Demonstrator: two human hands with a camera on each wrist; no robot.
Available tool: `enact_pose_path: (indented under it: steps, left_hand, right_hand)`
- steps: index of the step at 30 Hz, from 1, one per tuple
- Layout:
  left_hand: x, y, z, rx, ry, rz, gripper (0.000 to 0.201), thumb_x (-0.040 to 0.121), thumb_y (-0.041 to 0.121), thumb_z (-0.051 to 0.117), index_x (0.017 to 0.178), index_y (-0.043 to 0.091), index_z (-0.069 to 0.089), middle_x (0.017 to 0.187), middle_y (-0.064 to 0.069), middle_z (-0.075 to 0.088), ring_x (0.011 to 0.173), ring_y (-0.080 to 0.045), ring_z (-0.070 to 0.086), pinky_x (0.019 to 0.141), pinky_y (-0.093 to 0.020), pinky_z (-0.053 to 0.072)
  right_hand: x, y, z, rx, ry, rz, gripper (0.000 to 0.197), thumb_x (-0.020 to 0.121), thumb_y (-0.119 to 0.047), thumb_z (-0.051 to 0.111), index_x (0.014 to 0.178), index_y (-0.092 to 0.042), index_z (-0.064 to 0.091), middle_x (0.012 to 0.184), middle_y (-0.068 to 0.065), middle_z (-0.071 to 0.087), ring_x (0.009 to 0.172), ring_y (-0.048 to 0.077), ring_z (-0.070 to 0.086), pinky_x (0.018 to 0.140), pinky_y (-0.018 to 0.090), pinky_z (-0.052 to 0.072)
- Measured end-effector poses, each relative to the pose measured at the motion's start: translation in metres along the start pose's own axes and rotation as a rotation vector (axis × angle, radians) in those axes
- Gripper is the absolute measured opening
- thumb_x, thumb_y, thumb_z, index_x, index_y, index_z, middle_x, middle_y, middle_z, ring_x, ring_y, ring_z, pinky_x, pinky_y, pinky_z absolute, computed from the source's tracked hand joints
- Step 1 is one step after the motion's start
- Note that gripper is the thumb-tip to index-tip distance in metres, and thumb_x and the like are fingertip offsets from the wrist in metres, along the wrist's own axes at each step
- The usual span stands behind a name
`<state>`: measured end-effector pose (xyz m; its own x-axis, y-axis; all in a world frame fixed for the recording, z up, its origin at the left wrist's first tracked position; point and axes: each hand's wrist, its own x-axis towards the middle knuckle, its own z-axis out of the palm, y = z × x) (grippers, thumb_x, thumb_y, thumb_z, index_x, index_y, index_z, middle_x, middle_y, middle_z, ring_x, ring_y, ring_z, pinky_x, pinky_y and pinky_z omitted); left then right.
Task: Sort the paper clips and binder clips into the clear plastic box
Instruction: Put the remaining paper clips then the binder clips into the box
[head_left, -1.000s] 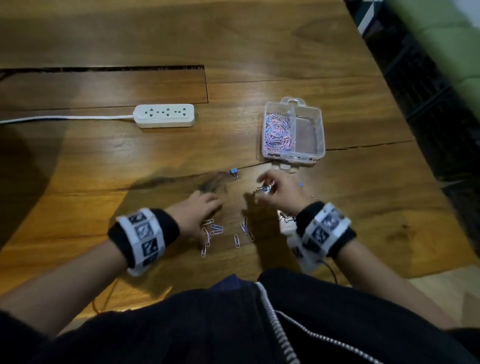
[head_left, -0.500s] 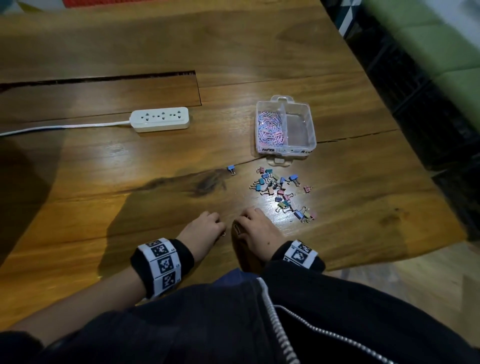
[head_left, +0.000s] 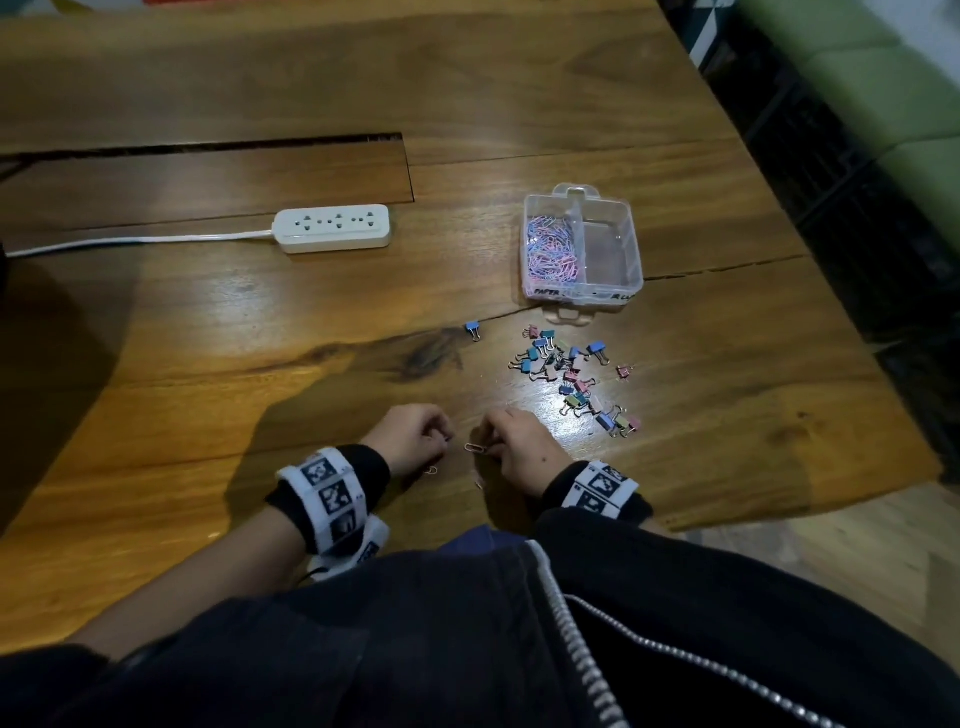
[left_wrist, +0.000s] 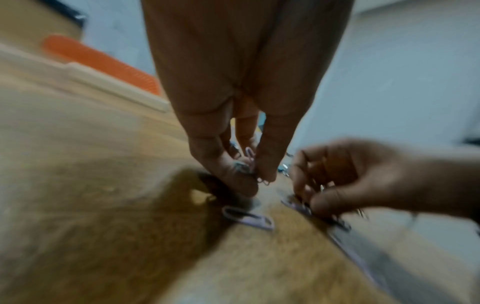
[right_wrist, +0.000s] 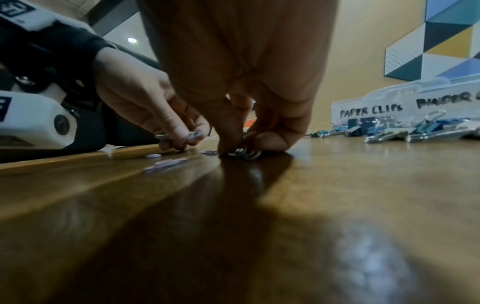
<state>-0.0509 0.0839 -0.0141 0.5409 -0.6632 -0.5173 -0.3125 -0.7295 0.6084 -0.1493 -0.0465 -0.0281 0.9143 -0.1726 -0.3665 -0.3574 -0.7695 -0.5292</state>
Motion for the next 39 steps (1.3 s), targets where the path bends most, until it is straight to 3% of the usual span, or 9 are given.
enact_pose_path:
  steps: [6, 12, 16, 20, 22, 27, 31, 34, 39]
  left_hand:
    - [0.008, -0.011, -0.024, -0.726, -0.107, -0.206, 0.011, 0.086, 0.000, 0.056, 0.082, 0.011, 0.057, 0.080, -0.007, 0.062, 0.060, -0.009, 0.060, 0.053, -0.016, 0.053]
    - [0.009, -0.007, -0.028, -1.042, -0.109, -0.343, 0.014, 0.092, 0.002, 0.042, 0.092, 0.006, 0.055, 0.077, -0.007, 0.053, 0.065, -0.014, 0.053, 0.050, -0.017, 0.053]
    - [0.006, -0.006, -0.024, -0.865, -0.102, -0.313, 0.025, 0.093, 0.011, 0.037, 0.069, 0.010, 0.046, 0.065, -0.005, 0.043, 0.053, -0.014, 0.041, 0.042, -0.019, 0.037]
    - [0.001, -0.012, -0.015, -0.243, -0.093, -0.109, 0.033, 0.094, 0.017, 0.043, 0.061, 0.018, 0.042, 0.065, -0.001, 0.043, 0.059, -0.014, 0.041, 0.054, -0.026, 0.031]
    - [-0.004, -0.015, -0.013, 0.030, -0.121, 0.017, 0.024, 0.090, 0.025, 0.054, 0.067, 0.023, 0.045, 0.069, 0.008, 0.046, 0.065, -0.009, 0.045, 0.055, -0.019, 0.033]
    - [-0.008, -0.017, -0.013, 0.382, -0.149, 0.068, 0.020, 0.083, 0.027, 0.063, 0.098, 0.014, 0.060, 0.097, 0.001, 0.058, 0.089, -0.015, 0.053, 0.075, -0.026, 0.043]
    - [-0.007, -0.015, -0.011, 0.405, -0.168, 0.087, 0.008, 0.087, 0.023, 0.057, 0.082, 0.017, 0.056, 0.091, 0.001, 0.057, 0.083, -0.016, 0.054, 0.065, -0.022, 0.042]
    - [-0.003, -0.015, -0.008, 0.383, -0.193, 0.079, 0.024, 0.087, 0.022, 0.053, 0.066, 0.023, 0.043, 0.082, 0.002, 0.053, 0.075, -0.014, 0.050, 0.058, -0.020, 0.038]
    - [0.004, -0.011, -0.004, 0.329, -0.130, 0.106, 0.016, 0.087, 0.022, 0.053, 0.074, 0.018, 0.045, 0.083, 0.001, 0.051, 0.078, -0.017, 0.051, 0.065, -0.025, 0.039]
  right_hand:
    - [0.004, 0.004, -0.004, -0.033, -0.031, 0.016, 0.018, 0.085, -0.003, 0.050, 0.101, -0.010, 0.052, 0.112, 0.008, 0.053, 0.105, 0.021, 0.045, 0.095, 0.031, 0.039]
    - [0.003, 0.017, -0.026, 0.741, 0.082, 0.247, 0.015, 0.087, -0.001, 0.050, 0.096, -0.011, 0.056, 0.094, -0.003, 0.057, 0.093, 0.014, 0.054, 0.075, 0.021, 0.047]
    - [-0.001, 0.028, -0.043, 1.115, 0.088, 0.337, 0.022, 0.088, 0.004, 0.044, 0.084, -0.013, 0.056, 0.084, 0.003, 0.057, 0.081, 0.015, 0.055, 0.069, 0.025, 0.045]
    - [-0.004, 0.036, -0.053, 1.333, -0.025, 0.416, 0.025, 0.092, 0.003, 0.031, 0.088, -0.007, 0.053, 0.075, 0.006, 0.052, 0.070, 0.016, 0.053, 0.060, 0.023, 0.048]
    - [-0.006, 0.037, -0.053, 1.361, -0.076, 0.453, 0.024, 0.093, -0.001, 0.030, 0.089, -0.005, 0.053, 0.073, 0.007, 0.051, 0.068, 0.017, 0.054, 0.058, 0.022, 0.050]
    - [-0.007, 0.034, -0.048, 1.224, -0.095, 0.411, 0.020, 0.093, -0.006, 0.037, 0.083, -0.005, 0.055, 0.075, 0.005, 0.049, 0.064, 0.014, 0.048, 0.059, 0.021, 0.041]
    - [-0.005, 0.032, -0.042, 0.852, -0.083, 0.359, 0.015, 0.089, -0.003, 0.045, 0.080, -0.012, 0.053, 0.076, -0.001, 0.051, 0.065, 0.009, 0.047, 0.058, 0.017, 0.039]
    - [-0.006, 0.030, -0.036, 0.416, -0.022, 0.244, 0.008, 0.083, -0.012, 0.059, 0.090, -0.012, 0.054, 0.086, -0.006, 0.051, 0.080, 0.009, 0.049, 0.068, 0.019, 0.039]
    - [-0.008, 0.031, -0.027, 0.010, 0.000, 0.095, 0.019, 0.083, -0.019, 0.060, 0.099, -0.010, 0.056, 0.096, -0.003, 0.040, 0.094, 0.012, 0.039, 0.084, 0.022, 0.031]
